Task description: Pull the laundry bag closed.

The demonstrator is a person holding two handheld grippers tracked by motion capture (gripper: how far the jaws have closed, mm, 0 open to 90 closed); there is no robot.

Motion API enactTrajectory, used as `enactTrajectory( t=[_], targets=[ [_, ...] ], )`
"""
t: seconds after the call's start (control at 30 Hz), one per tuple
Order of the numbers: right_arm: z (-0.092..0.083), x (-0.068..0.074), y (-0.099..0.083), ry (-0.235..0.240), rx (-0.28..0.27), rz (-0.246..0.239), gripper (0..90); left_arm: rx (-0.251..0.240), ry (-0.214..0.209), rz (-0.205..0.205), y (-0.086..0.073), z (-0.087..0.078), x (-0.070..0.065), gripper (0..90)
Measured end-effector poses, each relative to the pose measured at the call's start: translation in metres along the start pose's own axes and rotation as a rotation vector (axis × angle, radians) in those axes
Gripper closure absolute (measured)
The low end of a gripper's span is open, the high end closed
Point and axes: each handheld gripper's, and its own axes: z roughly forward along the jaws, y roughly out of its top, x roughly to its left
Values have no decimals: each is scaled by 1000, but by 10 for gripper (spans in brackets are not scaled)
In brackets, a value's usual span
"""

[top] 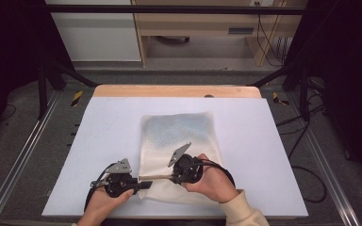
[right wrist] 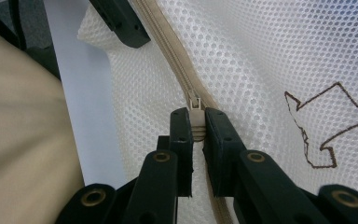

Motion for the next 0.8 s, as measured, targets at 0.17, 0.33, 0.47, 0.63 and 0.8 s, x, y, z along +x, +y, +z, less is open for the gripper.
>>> enactTrajectory(
  t=[0.17,0.33,0.47,0.63,0.8],
  targets=[
    [-3,1,0,3,-8,-6,821,-1,0,10,1,-1,-1,846],
    [-4,1,-4,2,-6,7,821,-2,-3,11,1,-1,-2,845],
    [-6,-1,-5,-10,-5,5,821,-5,1,6,1,-2,0,845],
    [-8,-3,-9,-11,-6,18,821,-7,3,6,1,-4,0,845],
    [-11,-3,-10,-14,-12,18,821,-8,3,4,1,-4,1,845]
  ],
)
